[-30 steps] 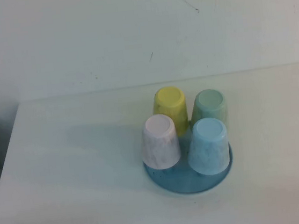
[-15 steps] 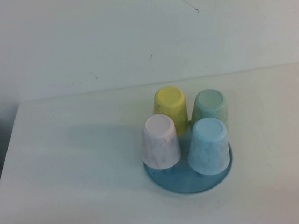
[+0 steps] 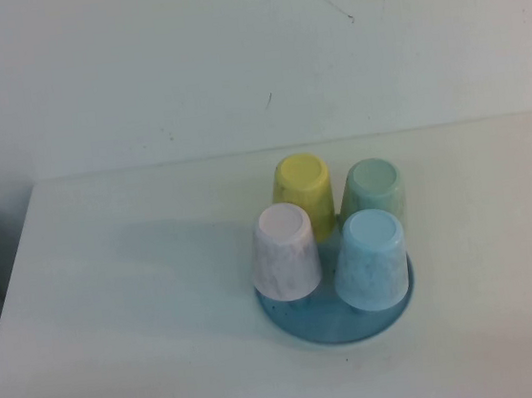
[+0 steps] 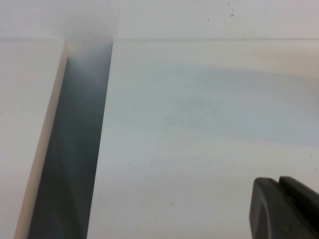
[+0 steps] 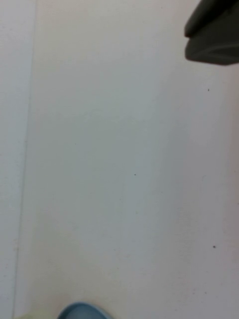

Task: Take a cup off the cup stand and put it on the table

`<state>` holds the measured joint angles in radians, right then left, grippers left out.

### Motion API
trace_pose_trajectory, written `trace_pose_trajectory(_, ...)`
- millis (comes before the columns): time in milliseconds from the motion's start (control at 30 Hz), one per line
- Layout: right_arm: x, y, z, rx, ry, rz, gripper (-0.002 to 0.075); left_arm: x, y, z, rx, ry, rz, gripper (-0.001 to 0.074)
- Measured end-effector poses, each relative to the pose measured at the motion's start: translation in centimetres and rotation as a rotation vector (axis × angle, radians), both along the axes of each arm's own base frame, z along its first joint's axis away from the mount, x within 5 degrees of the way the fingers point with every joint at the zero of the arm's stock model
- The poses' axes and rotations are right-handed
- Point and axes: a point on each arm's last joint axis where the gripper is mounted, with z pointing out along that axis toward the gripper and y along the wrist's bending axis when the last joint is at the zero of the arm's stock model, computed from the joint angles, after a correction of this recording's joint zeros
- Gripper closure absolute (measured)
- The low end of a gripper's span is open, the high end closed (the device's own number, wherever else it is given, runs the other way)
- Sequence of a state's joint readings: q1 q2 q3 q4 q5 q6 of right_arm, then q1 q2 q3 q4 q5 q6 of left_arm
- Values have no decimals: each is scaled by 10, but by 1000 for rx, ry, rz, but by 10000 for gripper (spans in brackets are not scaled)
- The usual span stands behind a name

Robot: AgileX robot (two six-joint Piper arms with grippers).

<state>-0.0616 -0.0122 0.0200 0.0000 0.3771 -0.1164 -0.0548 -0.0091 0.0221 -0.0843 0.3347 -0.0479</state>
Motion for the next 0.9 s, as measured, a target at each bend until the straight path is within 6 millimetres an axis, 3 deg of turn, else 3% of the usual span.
trace_pose_trajectory(367,2,0,4,-4,-72,-1,729,2,1,7,-3,-94,7,738)
trace_pose_trajectory(633,3,-1,53,-37,-614,-9,729,3,3,38,-23,-439,32,737)
trace_pose_trajectory(800,-8,-1,80,-57,-938,-13,729,2,3,47,-29,-538,39,737)
trace_pose_trajectory(900,-13,-2,86,-36,-1018,-26,729,1,4,50,-31,-570,41,737)
